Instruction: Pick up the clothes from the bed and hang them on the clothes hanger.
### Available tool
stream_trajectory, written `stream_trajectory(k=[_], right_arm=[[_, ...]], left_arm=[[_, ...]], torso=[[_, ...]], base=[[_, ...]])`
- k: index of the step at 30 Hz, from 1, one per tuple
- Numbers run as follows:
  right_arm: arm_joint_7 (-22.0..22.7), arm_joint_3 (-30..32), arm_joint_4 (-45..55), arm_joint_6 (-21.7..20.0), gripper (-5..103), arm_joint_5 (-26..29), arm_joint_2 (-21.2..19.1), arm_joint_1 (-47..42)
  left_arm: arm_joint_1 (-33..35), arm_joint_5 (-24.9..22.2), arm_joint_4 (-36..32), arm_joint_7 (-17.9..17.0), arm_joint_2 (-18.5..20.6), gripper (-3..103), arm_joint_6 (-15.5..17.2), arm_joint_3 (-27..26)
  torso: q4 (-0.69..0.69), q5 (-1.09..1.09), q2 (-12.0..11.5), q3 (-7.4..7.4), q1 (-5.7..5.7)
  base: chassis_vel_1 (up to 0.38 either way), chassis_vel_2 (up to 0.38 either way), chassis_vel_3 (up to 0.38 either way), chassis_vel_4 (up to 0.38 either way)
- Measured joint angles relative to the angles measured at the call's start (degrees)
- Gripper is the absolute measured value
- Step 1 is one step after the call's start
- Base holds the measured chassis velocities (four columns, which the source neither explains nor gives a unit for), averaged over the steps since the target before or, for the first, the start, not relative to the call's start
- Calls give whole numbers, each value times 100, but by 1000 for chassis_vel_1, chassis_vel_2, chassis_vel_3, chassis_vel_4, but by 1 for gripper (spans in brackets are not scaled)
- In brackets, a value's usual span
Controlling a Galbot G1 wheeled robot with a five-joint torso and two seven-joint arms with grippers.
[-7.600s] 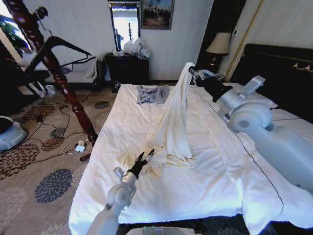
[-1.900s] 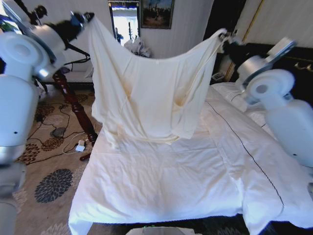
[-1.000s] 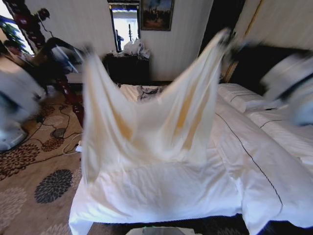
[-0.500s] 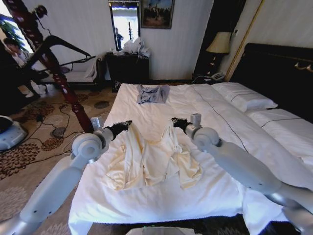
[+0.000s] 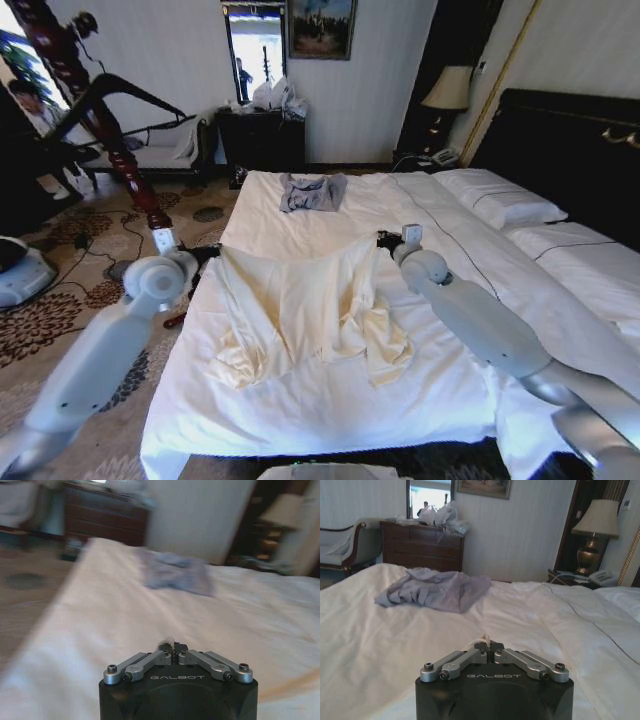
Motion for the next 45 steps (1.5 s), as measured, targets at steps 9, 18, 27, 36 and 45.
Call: stream_trajectory(k=[9, 18, 27, 36, 45], right_arm=[[-380, -449, 87, 200, 1, -133, 168, -152], [-393, -902, 194, 26, 1, -172, 321, -236], [-375, -850, 259, -224, 20, 1199, 389, -344], [945, -31, 1733, -1720, 52, 3916, -309, -1003], [747, 1313, 2720, -793, 85, 2264, -1015, -1580]], left_arm=[[-156, 709, 569, 418, -1033, 1, -204, 780], [-117, 1151, 1432, 211, -1770, 2, -337, 943], [235, 328, 1063, -413, -1596, 28, 219, 826], [946, -1221, -152, -929, -663, 61, 465, 557], [2450, 119, -1478, 13, 221, 97, 309, -1155]], torso=[[4, 1, 0, 0, 0], [3, 0, 1, 0, 0], [4, 0, 0, 0, 2], [2, 0, 2, -2, -1], [7, -1, 2, -1, -1]], base=[[0, 0, 0, 0], [0, 0, 0, 0], [0, 0, 0, 0], [0, 0, 0, 0], [0, 0, 0, 0]])
